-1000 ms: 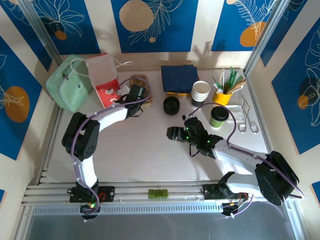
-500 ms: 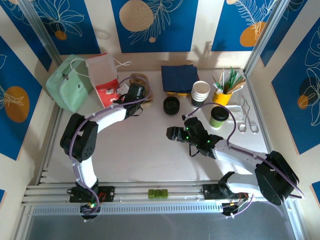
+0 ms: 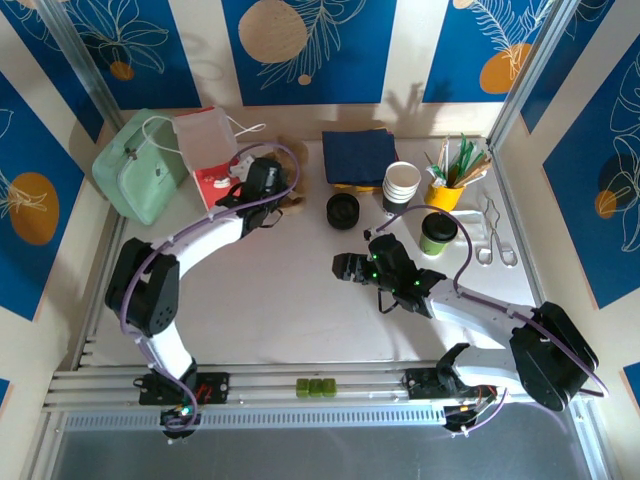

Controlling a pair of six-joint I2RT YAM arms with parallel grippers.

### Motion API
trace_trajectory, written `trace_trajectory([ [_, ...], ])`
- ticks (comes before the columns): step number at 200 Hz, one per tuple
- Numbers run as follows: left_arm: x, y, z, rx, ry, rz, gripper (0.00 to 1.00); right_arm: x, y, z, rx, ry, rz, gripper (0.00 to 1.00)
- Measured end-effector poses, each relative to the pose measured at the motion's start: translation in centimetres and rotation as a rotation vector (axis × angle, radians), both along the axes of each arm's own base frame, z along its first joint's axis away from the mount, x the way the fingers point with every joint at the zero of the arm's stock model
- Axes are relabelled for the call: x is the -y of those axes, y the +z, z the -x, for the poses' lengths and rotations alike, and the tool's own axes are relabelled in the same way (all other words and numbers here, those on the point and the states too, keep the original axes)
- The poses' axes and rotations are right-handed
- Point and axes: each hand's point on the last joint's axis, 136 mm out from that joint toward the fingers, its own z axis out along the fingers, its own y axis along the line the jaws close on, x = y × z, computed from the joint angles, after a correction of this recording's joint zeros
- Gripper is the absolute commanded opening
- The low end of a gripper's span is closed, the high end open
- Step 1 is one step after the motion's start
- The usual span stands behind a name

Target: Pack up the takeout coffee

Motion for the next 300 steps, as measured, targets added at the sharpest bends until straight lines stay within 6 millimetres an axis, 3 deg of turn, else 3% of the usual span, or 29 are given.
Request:
trace_trajectory([
  [34, 0.2, 3.6, 1.8, 0.040, -0.096, -0.018, 0.00, 0.1, 1.4, 0.1, 0.034, 0.001, -0.028, 0.83],
  [78, -0.4, 8.0, 5.8, 0.066, -0.251, -0.067, 0.00, 0.4, 3.6, 0.8, 0.072, 0.023, -0.046, 0.85],
  [100, -0.8, 8.2, 8.2, 0.028, -0.338, -0.103, 0.00, 0.5, 5.3, 1.3, 0.062, 0.040, -0.040, 0.85],
  [118, -1.0, 7.8, 10.5, -0.004, -0.407, -0.111, 0.00, 0.3, 8.4, 1.7, 0.083, 0.068, -0.058, 0.85],
  [144, -1.1, 6.1, 14.0, -0.069, -0.502, -0.101, 0.00, -0.1, 13.1, 2.7, 0.116, 0.130, -0.092, 0.85],
  [164, -0.9, 4.6, 16.7, -0.112, -0.584, -0.071, 0.00, 0.0, 14.8, 3.8, 0.097, 0.171, -0.082, 0.85],
  [197, 0.0, 2.4, 20.0, -0.169, -0.709, -0.013, 0.00, 0.3, 14.6, 5.2, 0.006, 0.216, -0.023, 0.85],
  [228, 0.9, 0.7, 22.1, -0.220, -0.806, 0.043, 0.00, -0.5, 13.8, 5.8, -0.058, 0.268, 0.032, 0.84],
  [300, 2.5, 0.7, 23.2, -0.199, -0.903, 0.134, 0.00, -4.0, 10.2, 5.5, -0.157, 0.323, 0.221, 0.79],
])
